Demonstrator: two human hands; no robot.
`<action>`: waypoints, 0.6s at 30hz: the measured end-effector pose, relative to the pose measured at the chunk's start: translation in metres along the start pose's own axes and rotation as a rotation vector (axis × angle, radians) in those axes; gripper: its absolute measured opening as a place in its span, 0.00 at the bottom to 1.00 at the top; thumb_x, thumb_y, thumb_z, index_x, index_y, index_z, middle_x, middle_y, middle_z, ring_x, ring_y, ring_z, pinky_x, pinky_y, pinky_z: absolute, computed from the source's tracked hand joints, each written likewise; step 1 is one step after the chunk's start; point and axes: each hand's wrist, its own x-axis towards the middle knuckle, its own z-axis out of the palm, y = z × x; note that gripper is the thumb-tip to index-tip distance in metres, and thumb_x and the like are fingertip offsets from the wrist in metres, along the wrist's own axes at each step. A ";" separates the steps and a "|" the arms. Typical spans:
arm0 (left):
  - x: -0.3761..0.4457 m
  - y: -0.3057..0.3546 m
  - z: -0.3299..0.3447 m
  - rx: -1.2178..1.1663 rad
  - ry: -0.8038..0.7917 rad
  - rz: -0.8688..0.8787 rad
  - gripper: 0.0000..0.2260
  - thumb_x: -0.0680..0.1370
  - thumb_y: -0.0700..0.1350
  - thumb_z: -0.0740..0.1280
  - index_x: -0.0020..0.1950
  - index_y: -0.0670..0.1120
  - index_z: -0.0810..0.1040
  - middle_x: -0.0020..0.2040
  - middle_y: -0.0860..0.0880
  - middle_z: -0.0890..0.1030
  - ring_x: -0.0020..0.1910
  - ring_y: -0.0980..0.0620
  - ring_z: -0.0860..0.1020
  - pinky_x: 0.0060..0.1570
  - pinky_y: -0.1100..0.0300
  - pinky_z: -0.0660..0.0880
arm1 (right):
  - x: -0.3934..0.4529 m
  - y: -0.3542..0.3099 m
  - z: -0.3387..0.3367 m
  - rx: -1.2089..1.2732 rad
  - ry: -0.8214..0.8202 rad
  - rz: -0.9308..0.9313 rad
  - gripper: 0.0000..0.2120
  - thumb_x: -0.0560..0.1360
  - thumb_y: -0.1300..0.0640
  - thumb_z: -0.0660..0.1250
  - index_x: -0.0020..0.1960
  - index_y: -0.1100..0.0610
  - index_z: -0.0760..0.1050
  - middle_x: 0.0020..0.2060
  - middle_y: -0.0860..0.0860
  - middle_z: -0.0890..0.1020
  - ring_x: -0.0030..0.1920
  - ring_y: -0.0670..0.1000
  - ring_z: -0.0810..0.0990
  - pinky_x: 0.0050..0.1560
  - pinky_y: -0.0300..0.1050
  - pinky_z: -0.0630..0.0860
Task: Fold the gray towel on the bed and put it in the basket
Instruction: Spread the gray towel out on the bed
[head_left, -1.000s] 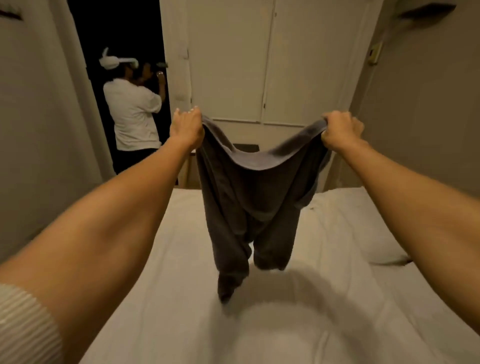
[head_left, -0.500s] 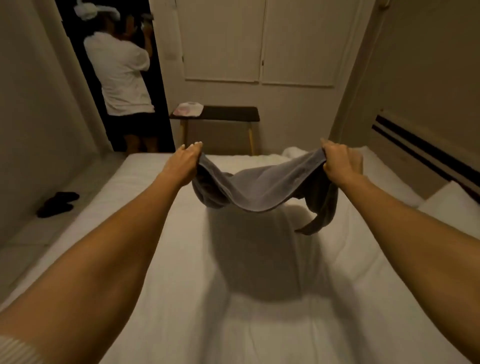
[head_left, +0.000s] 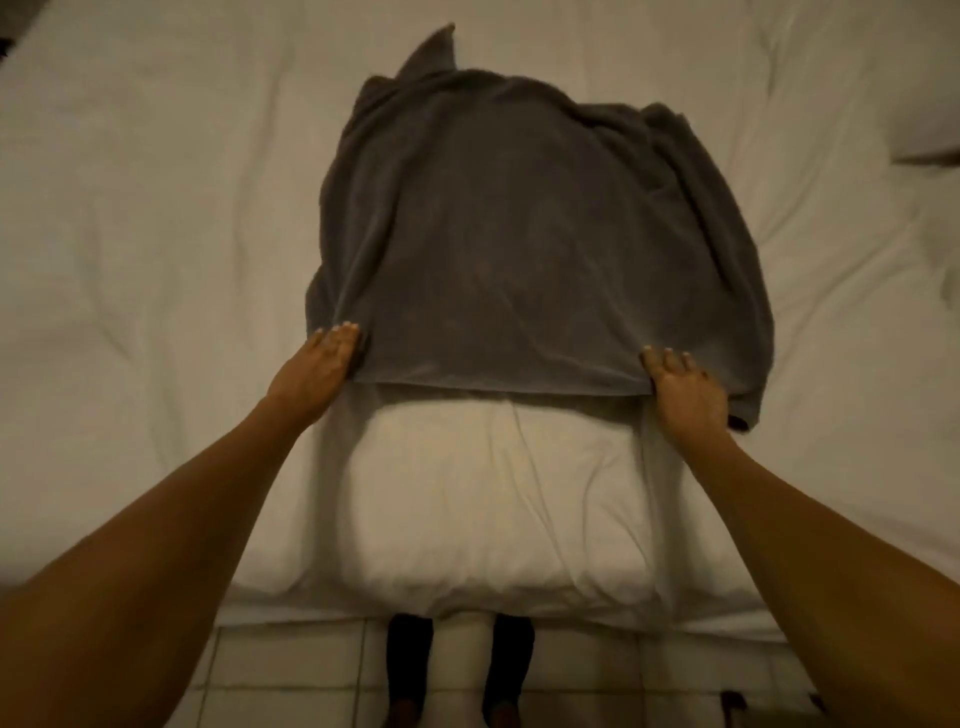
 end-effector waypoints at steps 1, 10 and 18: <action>-0.003 -0.004 0.017 -0.005 -0.020 -0.010 0.21 0.82 0.36 0.50 0.75 0.37 0.53 0.76 0.38 0.56 0.75 0.42 0.57 0.74 0.54 0.48 | -0.002 -0.002 0.019 -0.006 -0.010 0.010 0.25 0.80 0.60 0.54 0.75 0.53 0.54 0.72 0.58 0.63 0.72 0.61 0.60 0.65 0.57 0.65; 0.009 -0.020 0.070 0.177 0.069 0.036 0.26 0.79 0.33 0.55 0.75 0.35 0.48 0.76 0.35 0.52 0.75 0.38 0.53 0.74 0.47 0.48 | 0.007 -0.014 0.093 -0.051 0.047 -0.054 0.32 0.78 0.57 0.59 0.77 0.49 0.46 0.75 0.61 0.51 0.75 0.61 0.50 0.72 0.60 0.48; 0.010 -0.010 0.075 0.262 -0.090 -0.023 0.26 0.83 0.44 0.50 0.76 0.40 0.41 0.78 0.42 0.46 0.77 0.46 0.46 0.74 0.51 0.43 | 0.008 -0.022 0.096 -0.067 -0.085 0.017 0.29 0.80 0.59 0.53 0.77 0.56 0.42 0.76 0.55 0.51 0.76 0.56 0.46 0.73 0.58 0.45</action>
